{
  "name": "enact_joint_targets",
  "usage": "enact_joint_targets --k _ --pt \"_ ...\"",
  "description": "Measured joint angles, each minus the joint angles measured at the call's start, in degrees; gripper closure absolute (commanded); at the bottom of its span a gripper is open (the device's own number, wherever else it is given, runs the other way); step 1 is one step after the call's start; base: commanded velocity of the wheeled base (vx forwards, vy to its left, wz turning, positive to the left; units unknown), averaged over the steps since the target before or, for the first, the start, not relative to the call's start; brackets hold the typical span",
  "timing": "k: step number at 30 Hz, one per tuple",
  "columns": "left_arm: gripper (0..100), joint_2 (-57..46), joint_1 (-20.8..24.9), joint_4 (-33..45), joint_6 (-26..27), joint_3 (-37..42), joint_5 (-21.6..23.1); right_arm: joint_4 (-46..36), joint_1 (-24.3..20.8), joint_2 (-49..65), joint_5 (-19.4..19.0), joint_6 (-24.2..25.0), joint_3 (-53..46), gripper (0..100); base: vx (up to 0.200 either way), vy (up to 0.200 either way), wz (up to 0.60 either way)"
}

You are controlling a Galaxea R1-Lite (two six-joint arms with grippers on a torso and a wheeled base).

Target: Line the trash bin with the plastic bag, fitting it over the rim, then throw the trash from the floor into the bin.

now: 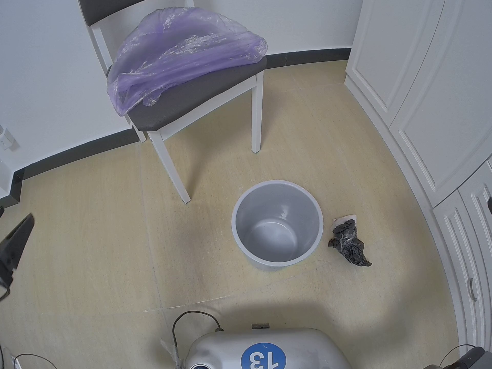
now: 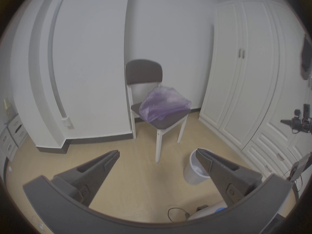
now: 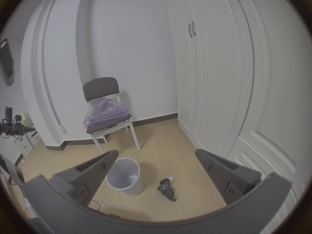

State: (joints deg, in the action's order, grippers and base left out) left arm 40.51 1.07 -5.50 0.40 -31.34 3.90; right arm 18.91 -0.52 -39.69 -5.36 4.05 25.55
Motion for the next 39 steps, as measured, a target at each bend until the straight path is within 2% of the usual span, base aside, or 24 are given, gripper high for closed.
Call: enact_joint_targets --k 8,17,25,31,39 --pt "0 22.4 0.1 -3.3 2.6 -12.5 -3.9 2.8 -1.1 -15.6 1.5 -0.1 9.9 0 0.000 0.000 0.00" --pt "0 44.2 0.1 -6.7 4.5 -31.6 -7.2 4.6 -6.7 -28.2 7.4 0.4 16.6 0 0.000 0.000 0.00" --pt "0 57.7 0.0 -7.7 4.9 -44.8 -8.9 5.1 -11.9 -30.6 9.0 5.3 16.9 0 0.000 0.000 0.00" --pt "0 65.1 -0.5 -8.3 4.4 -52.0 -10.9 7.5 -14.1 -30.5 9.3 6.5 16.1 0 0.000 0.000 0.00" --pt "0 72.4 -1.2 -17.6 3.4 -57.9 -13.5 12.8 -14.7 -30.0 9.3 6.8 14.7 0 0.000 0.000 0.00"
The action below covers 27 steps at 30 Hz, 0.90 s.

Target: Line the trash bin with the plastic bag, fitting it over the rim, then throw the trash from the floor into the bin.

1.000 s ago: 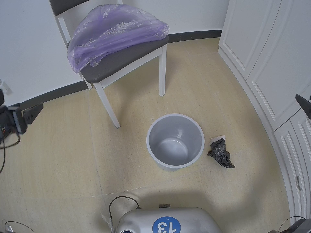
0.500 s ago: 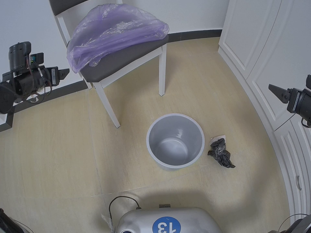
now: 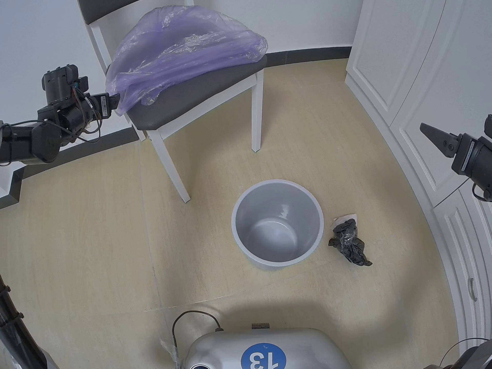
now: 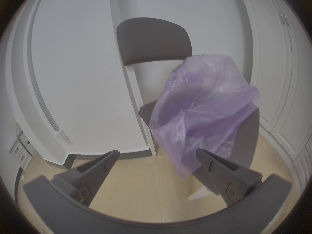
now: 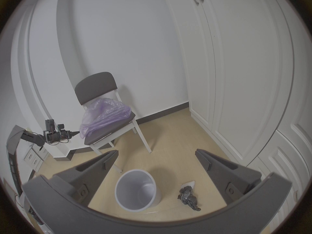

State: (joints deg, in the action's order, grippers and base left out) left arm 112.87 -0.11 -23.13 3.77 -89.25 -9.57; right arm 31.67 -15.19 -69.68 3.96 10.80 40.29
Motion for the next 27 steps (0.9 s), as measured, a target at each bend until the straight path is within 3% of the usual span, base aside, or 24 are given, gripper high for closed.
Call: enact_joint_targets --k 14,15,27 --pt "0 7.9 -0.5 -1.4 -5.2 -8.5 0.0 1.6 -0.1 1.4 -0.1 0.1 -1.3 0 0.000 0.000 0.00" --pt "100 8.2 -0.5 -1.5 -5.5 -9.1 0.1 1.7 -0.1 1.4 -0.1 0.1 -1.3 0 0.000 0.000 0.00" --pt "100 9.0 0.0 -1.1 -5.6 -9.8 1.9 1.4 -0.1 1.5 0.1 0.2 -1.5 0 0.000 0.000 0.00"
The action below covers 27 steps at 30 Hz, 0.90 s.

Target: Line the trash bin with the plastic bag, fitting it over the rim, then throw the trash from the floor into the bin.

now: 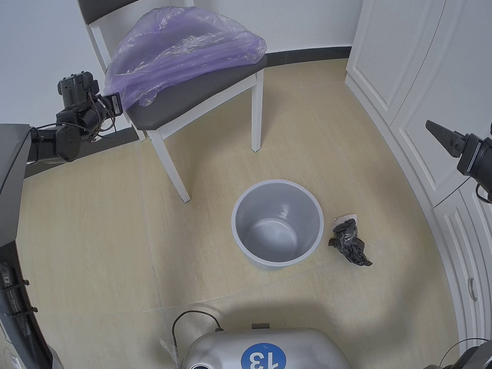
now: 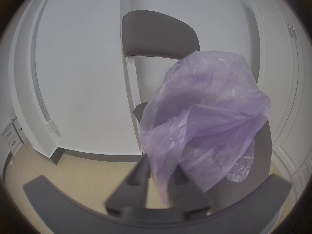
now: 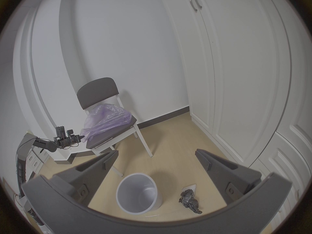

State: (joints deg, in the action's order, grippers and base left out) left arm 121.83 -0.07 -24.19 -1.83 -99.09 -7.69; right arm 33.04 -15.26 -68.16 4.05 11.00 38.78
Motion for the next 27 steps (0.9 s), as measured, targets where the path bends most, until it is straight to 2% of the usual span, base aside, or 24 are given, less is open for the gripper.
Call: enact_joint_targets --k 10,14,18,23,27 --pt "100 -8.6 3.6 2.3 0.8 4.3 3.4 0.0 -0.8 -0.2 -0.1 -0.1 -0.4 0 0.000 0.000 0.00" --pt "100 -15.1 7.2 11.1 3.6 5.7 6.0 0.0 -1.9 -0.5 -0.1 -0.2 -0.7 0 0.000 0.000 0.00" --pt "100 -21.8 13.5 21.2 7.7 6.1 7.5 -0.1 -3.1 -0.7 -0.3 -0.3 -1.3 0 0.000 0.000 0.00" --pt "100 -28.7 22.3 30.1 12.0 6.8 7.9 -0.4 -4.0 -1.1 -0.6 -0.5 -2.1 0 0.000 0.000 0.00" --pt "100 -33.9 29.4 37.2 17.5 8.0 7.8 -0.4 -4.4 -2.3 -0.8 -0.7 -2.9 0 0.000 0.000 0.00"
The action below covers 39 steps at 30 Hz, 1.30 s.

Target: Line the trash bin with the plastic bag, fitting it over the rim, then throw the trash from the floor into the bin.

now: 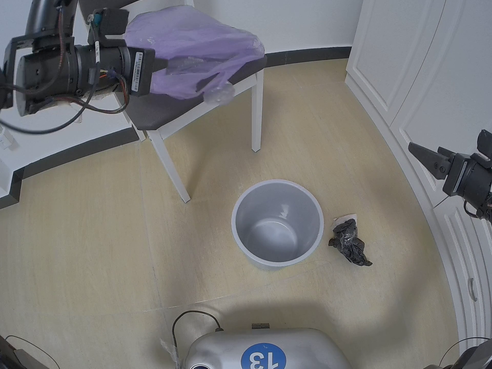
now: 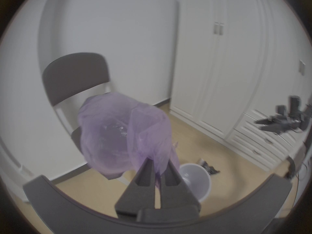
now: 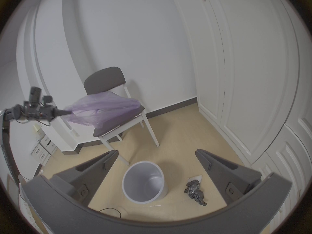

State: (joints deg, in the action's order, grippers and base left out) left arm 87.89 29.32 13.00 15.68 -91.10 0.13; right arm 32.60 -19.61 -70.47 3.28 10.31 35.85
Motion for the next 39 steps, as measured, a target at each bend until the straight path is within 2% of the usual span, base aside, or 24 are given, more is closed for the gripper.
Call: enact_joint_targets --k 2,5,12,19,23,28,39 --pt "100 -2.3 2.5 2.5 4.2 0.4 0.0 0.0 -0.1 -1.2 -0.1 -0.1 -0.4 0 0.000 0.000 0.00" --pt "100 -4.4 5.0 4.6 6.4 0.7 0.3 0.2 -0.2 -2.6 -0.2 -0.1 -0.6 0 0.000 0.000 0.00" --pt "100 -8.0 9.4 5.6 6.9 1.9 3.3 0.2 -0.3 -5.0 -0.5 0.1 -1.1 0 0.000 0.000 0.00" --pt "100 -9.2 11.6 5.1 7.0 1.7 3.5 0.0 -0.6 -5.7 -3.6 -0.1 -2.8 0 0.000 0.000 0.00" --pt "100 -9.5 12.7 4.2 7.0 1.4 3.3 0.1 -1.4 -5.9 -4.1 -0.1 -3.4 0 0.000 0.000 0.00" --pt "100 -9.6 14.2 3.0 7.0 0.8 2.9 0.0 -3.5 -5.9 -4.2 -0.2 -4.7 0 0.000 0.000 0.00" --pt "100 -9.6 16.3 1.4 7.0 -1.4 2.4 -0.5 -13.2 -4.3 -4.0 -1.4 -8.3 0 0.000 0.000 0.00"
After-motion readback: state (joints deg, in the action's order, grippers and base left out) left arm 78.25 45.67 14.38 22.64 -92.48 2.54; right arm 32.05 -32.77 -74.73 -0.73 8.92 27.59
